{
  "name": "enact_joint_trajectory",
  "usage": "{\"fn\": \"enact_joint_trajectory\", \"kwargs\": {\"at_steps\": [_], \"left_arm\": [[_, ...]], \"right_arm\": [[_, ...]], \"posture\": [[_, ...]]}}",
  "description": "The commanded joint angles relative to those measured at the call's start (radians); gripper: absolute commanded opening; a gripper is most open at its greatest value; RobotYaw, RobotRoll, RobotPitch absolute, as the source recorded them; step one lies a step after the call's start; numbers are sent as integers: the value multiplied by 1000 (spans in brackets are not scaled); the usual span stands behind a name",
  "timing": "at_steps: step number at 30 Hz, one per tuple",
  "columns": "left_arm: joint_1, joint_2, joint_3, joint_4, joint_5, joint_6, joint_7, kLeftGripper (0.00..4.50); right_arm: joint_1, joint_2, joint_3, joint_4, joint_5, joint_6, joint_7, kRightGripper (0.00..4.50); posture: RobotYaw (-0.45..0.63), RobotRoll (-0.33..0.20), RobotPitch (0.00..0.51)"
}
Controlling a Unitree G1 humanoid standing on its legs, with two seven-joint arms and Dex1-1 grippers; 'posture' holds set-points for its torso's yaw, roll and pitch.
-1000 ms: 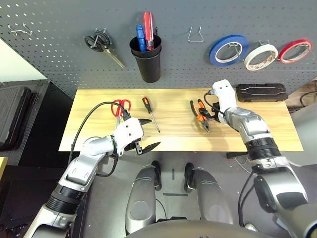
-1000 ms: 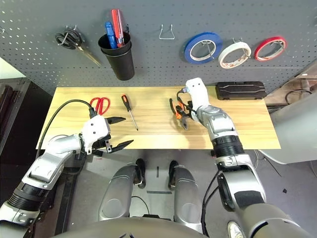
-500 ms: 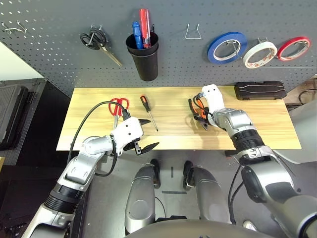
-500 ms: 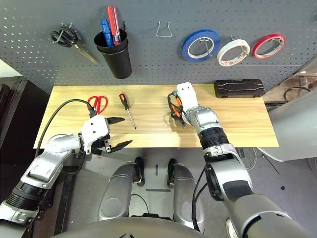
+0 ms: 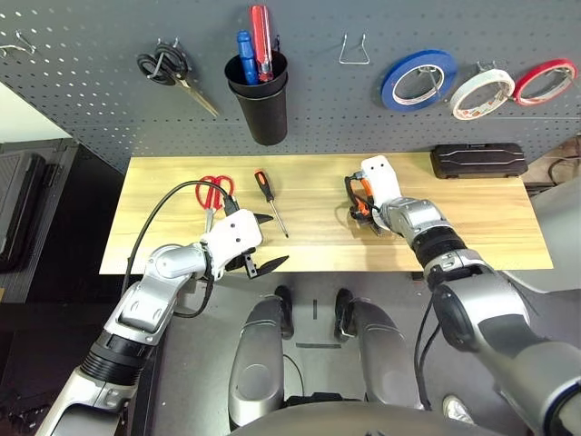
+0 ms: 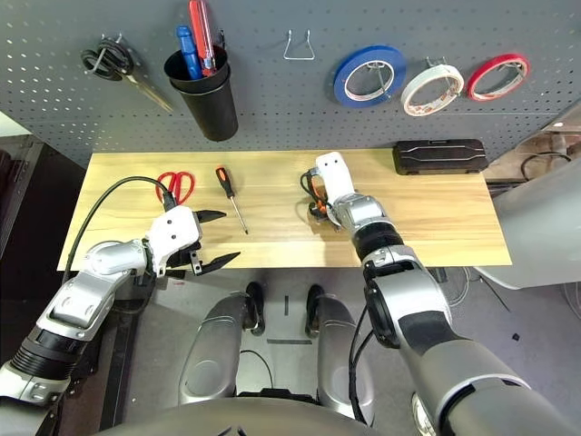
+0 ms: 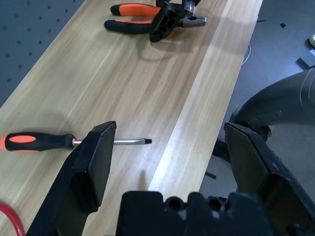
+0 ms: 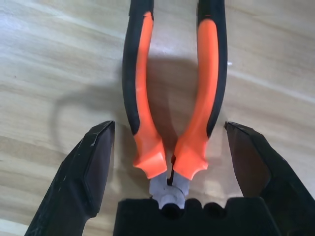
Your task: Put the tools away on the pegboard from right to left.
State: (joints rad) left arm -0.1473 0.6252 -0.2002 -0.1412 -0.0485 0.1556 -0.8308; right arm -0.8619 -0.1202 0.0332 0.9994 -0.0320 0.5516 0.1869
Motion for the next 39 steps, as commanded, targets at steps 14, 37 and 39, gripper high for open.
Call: {"fn": "enact_joint_trajectory", "kwargs": {"at_steps": [14, 37, 39], "left_arm": [[-34, -25, -15, 88, 61, -39, 43, 4500], [30, -146, 156, -23, -163, -157, 63, 4500], [39, -168, 185, -50, -205, -169, 71, 4500]], "right_arm": [[29, 8, 22, 92, -36, -73, -6, 2620], [481, -216, 62, -744, 0, -576, 259, 2620], [505, -227, 43, -811, 19, -589, 267, 2620]], "posture": [[209, 0, 346], [204, 0, 267], [202, 0, 261]]}}
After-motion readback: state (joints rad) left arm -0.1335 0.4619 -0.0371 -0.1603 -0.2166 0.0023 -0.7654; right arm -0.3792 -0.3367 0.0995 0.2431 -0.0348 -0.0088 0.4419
